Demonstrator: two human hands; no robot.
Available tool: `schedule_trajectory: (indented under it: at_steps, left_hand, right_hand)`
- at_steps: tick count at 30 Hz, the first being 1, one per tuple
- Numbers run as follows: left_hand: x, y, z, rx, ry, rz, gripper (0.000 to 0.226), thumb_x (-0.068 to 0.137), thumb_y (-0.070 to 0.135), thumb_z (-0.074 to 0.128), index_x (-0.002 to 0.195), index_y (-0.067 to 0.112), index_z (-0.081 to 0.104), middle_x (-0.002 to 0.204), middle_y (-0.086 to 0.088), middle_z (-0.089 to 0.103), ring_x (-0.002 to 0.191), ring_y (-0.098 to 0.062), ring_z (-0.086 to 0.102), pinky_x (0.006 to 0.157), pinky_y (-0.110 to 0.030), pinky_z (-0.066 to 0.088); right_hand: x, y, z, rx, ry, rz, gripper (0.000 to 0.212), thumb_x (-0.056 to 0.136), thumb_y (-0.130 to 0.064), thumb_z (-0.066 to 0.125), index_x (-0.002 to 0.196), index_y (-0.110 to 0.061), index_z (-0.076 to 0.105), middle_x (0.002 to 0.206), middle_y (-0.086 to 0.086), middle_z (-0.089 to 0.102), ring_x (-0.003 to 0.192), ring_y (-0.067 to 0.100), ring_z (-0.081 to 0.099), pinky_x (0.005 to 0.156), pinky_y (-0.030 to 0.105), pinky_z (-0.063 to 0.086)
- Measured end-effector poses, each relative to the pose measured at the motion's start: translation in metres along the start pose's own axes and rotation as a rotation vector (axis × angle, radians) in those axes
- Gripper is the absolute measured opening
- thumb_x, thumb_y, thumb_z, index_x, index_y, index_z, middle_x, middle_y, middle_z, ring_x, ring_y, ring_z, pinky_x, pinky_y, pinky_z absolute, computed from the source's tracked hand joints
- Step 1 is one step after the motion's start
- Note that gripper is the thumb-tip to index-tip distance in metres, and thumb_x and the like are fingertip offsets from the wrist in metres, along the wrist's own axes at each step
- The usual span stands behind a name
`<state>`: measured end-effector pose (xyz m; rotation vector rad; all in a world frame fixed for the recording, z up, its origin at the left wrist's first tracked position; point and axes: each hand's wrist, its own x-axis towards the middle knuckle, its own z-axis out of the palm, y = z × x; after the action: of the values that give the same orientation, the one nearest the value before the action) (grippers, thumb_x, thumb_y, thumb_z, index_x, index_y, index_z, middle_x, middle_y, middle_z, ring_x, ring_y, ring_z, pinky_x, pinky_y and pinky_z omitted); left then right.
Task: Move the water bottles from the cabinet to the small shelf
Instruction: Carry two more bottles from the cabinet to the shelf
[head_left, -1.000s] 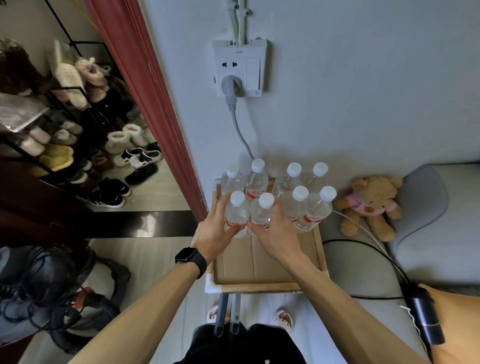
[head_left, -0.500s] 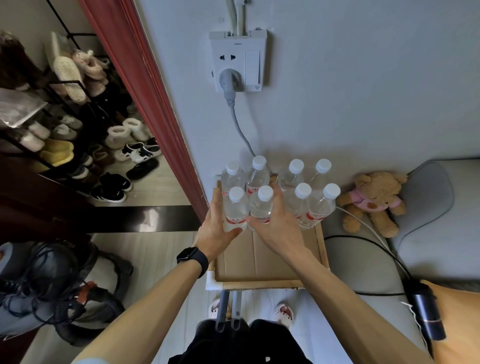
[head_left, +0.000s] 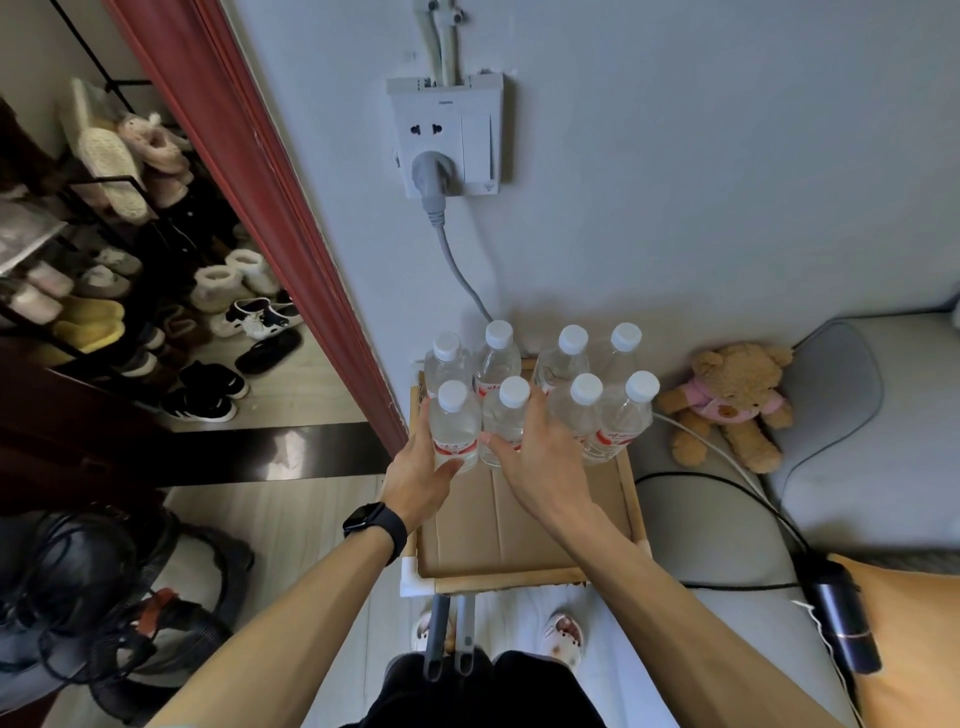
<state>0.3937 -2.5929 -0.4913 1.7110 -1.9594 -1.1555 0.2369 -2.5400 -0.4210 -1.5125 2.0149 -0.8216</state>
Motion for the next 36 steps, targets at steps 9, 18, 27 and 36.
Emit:
schedule_trajectory:
  at_steps: [9, 18, 27, 36]
  left_hand:
    - [-0.001, -0.002, -0.002, -0.035, 0.004, 0.021, 0.09, 0.092, 0.035, 0.063, 0.151, 0.046, -0.004, 0.156, 0.007, 0.034, 0.121, -0.026, 0.058, 0.09, -0.043, 0.052]
    - [0.002, -0.001, -0.013, 0.031, -0.097, 0.038, 0.096, 0.088, 0.028, 0.068, 0.153, 0.035, -0.003, 0.154, 0.0, 0.037, 0.129, -0.026, 0.051, 0.103, -0.049, 0.046]
    - [0.001, 0.007, -0.005, 0.035, -0.063, -0.006, 0.104, 0.088, 0.025, 0.067, 0.15, 0.039, -0.015, 0.149, -0.003, 0.044, 0.119, -0.03, 0.059, 0.098, -0.048, 0.05]
    - [0.001, -0.002, -0.014, 0.044, -0.152, 0.024, 0.106, 0.082, 0.013, 0.066, 0.152, 0.043, -0.009, 0.153, -0.003, 0.035, 0.126, -0.025, 0.05, 0.1, -0.042, 0.047]
  right_hand:
    - [-0.001, -0.003, -0.001, -0.006, -0.035, -0.009, 0.062, 0.092, -0.043, 0.062, 0.143, -0.026, 0.031, 0.136, -0.001, 0.054, 0.117, 0.023, 0.057, 0.089, 0.04, 0.049]
    - [-0.002, -0.007, -0.009, -0.084, -0.065, 0.006, 0.08, 0.088, -0.058, 0.055, 0.152, -0.04, 0.01, 0.137, -0.001, 0.056, 0.114, 0.027, 0.061, 0.087, 0.048, 0.054]
    - [-0.012, -0.001, -0.019, -0.044, -0.008, -0.001, 0.081, 0.093, -0.056, 0.053, 0.154, -0.034, 0.005, 0.146, 0.0, 0.046, 0.111, 0.02, 0.063, 0.094, 0.044, 0.051]
    - [-0.04, 0.021, -0.032, 0.056, -0.123, 0.075, 0.046, 0.095, -0.04, 0.058, 0.138, -0.033, 0.043, 0.131, -0.016, 0.059, 0.106, 0.003, 0.063, 0.095, 0.03, 0.051]
